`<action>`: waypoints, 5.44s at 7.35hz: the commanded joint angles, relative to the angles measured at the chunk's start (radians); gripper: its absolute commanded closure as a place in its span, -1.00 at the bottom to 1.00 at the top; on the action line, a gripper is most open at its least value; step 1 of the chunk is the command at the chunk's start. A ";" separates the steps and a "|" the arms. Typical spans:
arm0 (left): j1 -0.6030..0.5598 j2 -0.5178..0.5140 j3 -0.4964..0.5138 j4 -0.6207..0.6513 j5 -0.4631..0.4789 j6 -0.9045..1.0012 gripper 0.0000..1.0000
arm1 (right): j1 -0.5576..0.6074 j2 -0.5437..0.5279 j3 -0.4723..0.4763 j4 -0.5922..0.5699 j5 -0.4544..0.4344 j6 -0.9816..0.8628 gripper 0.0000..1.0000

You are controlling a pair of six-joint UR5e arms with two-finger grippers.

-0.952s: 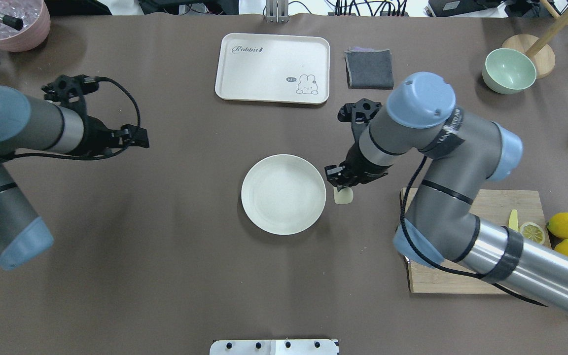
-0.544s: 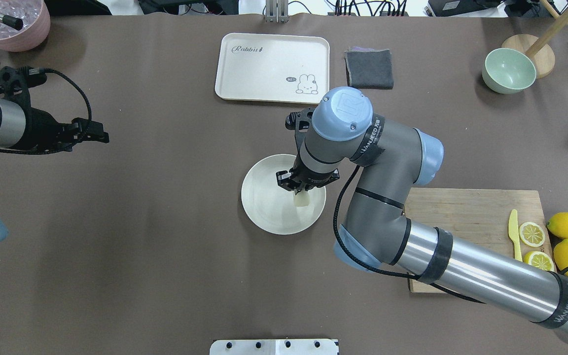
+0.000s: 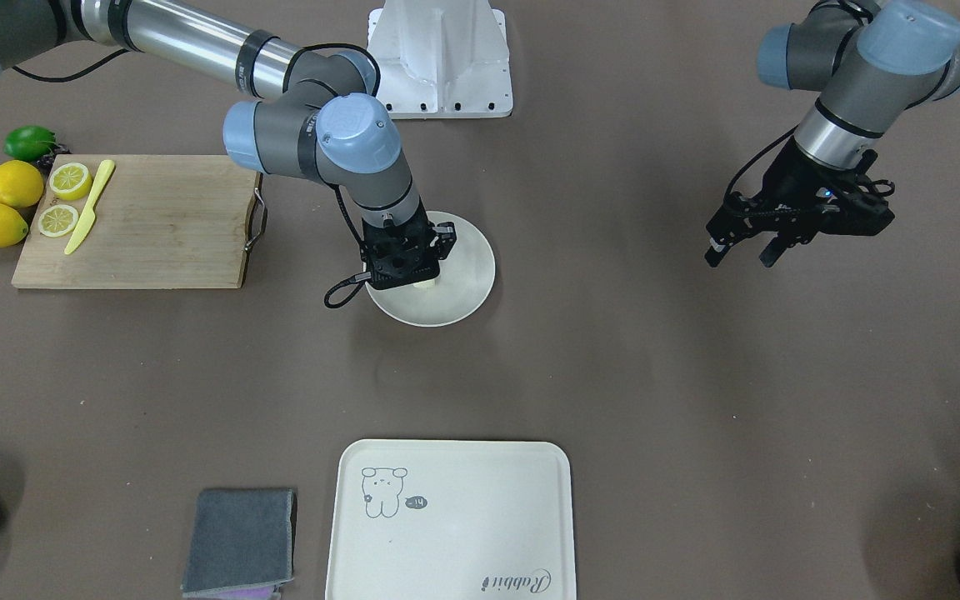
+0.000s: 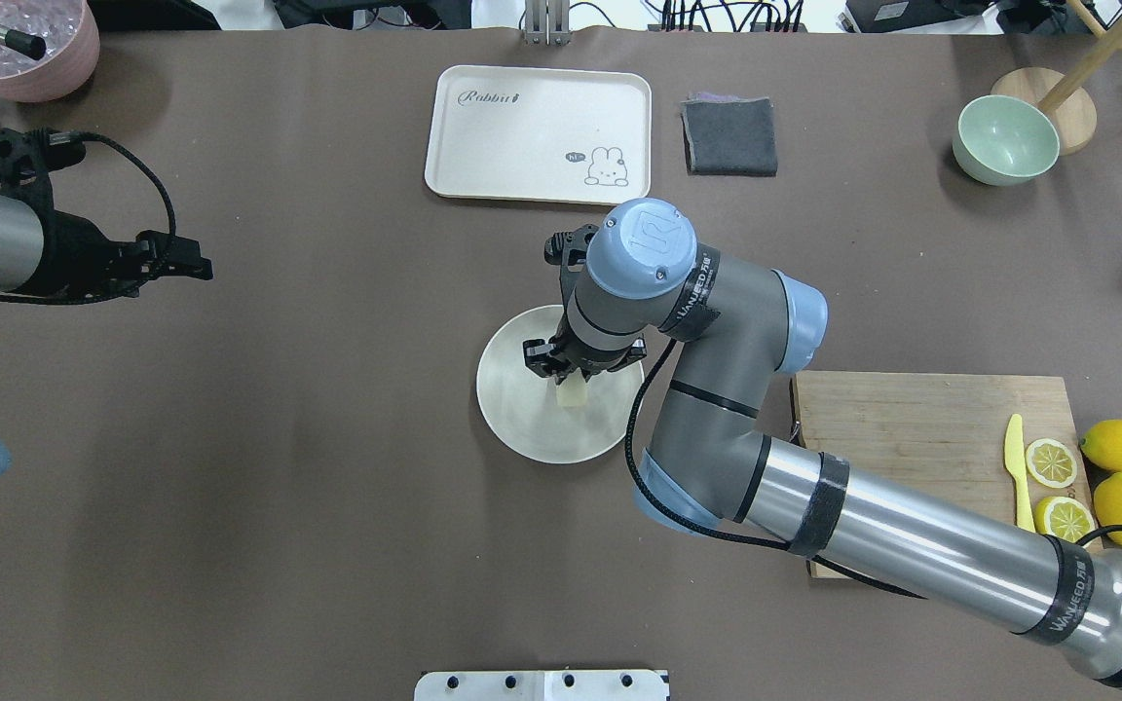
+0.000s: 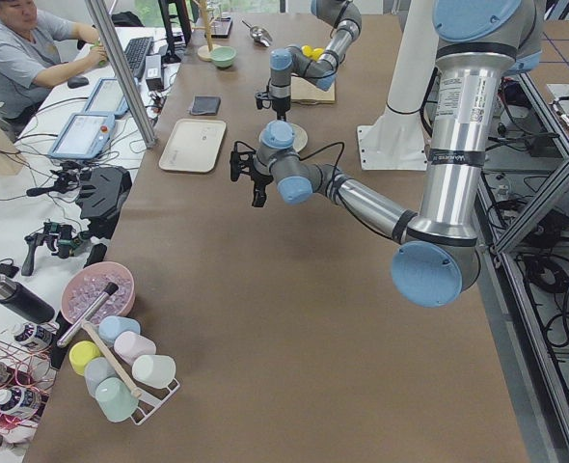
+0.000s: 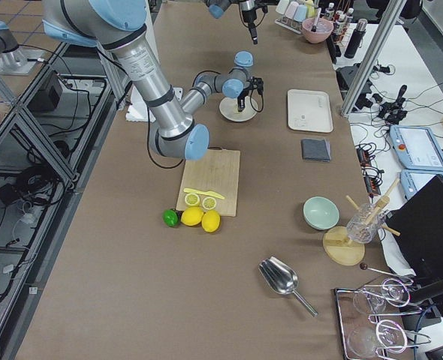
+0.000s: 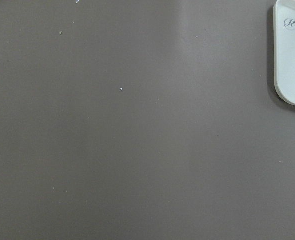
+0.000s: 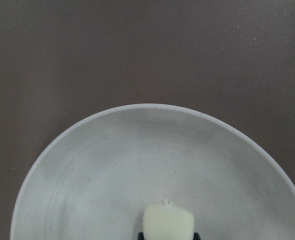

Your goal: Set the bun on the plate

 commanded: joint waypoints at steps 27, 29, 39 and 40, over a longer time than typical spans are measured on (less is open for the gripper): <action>-0.530 0.276 0.087 0.318 -0.391 1.078 -0.95 | 1.166 -0.880 0.080 -0.125 0.334 -1.581 -1.00; -0.530 0.269 0.060 0.319 -0.388 1.076 -0.95 | 1.166 -0.905 0.075 -0.064 0.332 -1.572 -1.00; -0.527 0.304 0.053 0.325 -0.395 1.072 -0.95 | 1.163 -0.930 0.088 -0.064 0.355 -1.578 -1.00; -0.527 0.304 0.053 0.325 -0.391 1.072 -0.95 | 1.163 -0.930 0.083 -0.064 0.355 -1.577 -1.00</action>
